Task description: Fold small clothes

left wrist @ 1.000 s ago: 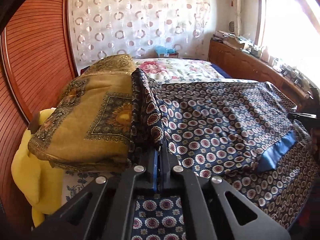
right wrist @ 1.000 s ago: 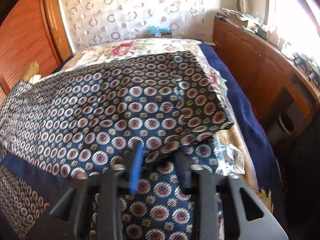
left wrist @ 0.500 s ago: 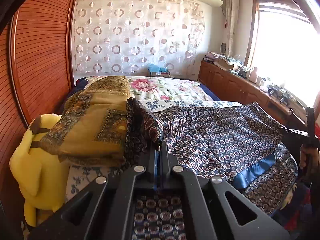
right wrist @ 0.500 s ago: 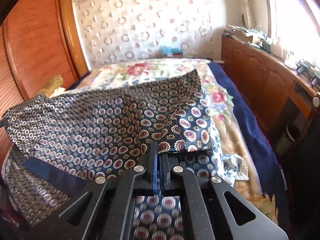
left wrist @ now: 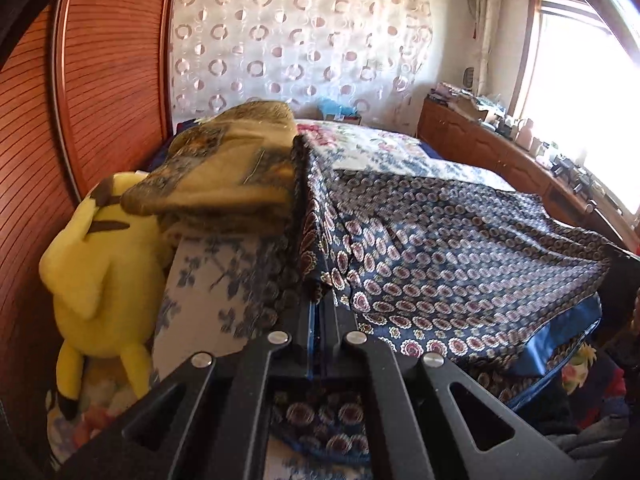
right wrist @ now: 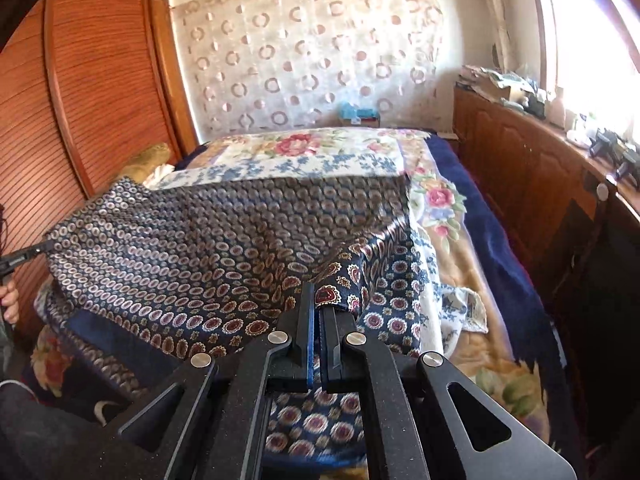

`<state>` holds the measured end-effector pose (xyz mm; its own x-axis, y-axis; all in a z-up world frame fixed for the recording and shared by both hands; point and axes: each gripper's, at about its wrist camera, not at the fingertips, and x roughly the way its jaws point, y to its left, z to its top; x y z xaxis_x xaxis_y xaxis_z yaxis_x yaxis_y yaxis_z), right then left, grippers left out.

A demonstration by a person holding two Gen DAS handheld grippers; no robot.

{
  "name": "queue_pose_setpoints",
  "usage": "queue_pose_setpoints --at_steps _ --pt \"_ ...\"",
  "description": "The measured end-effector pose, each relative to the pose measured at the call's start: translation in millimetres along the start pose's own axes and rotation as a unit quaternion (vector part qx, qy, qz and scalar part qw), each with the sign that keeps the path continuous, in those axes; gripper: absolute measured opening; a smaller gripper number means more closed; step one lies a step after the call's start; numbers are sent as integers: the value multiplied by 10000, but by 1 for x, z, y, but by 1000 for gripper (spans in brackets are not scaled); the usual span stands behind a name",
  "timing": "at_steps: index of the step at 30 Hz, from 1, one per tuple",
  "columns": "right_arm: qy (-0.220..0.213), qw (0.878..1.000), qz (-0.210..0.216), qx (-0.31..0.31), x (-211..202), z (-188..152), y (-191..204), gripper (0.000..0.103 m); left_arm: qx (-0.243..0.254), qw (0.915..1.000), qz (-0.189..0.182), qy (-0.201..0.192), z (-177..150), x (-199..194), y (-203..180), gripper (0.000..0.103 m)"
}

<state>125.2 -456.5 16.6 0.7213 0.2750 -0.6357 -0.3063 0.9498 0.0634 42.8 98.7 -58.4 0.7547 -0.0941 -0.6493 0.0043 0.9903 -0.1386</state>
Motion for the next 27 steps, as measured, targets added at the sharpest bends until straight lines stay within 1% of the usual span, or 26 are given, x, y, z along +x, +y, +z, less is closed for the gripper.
queue_pose_setpoints --at_steps 4,9,10,11,12,13,14,15,17,20,24,26,27 --pt "216 9995 -172 -139 18 -4 2 0 -26 9997 37 229 -8 11 2 0" --pt "297 9993 -201 -96 27 -17 4 0 35 9993 48 378 -13 19 2 0" --pt "308 9993 -201 -113 30 -17 4 0 13 9993 28 381 -14 19 3 3" --pt "313 9992 -202 -124 28 -19 6 0 -42 9993 12 361 -14 18 5 9" --pt "322 9991 -222 -135 29 -19 7 0 -83 9993 25 351 -14 17 7 13" --pt "320 9991 -241 -133 28 -20 6 0 -130 9993 33 342 -15 16 9 21" --pt "312 9991 -248 -122 28 -20 7 0 -137 9994 20 320 -15 14 10 26" --pt "308 9992 -250 -109 26 -21 7 0 -140 9995 14 296 -15 12 10 28" --pt "303 9991 -282 -77 26 -22 6 0 -137 9996 20 259 -15 7 11 36" --pt "268 9989 -373 -82 22 -20 6 4 -100 9997 55 235 -15 3 13 39" --pt "178 9986 -487 -127 15 -17 7 13 -120 9992 131 364 -18 9 16 42" --pt "149 9984 -519 -172 12 -15 9 23 -177 9988 123 437 -20 14 19 42" --pt "144 9983 -523 -195 11 -15 9 33 -194 9986 129 470 -21 17 19 42"
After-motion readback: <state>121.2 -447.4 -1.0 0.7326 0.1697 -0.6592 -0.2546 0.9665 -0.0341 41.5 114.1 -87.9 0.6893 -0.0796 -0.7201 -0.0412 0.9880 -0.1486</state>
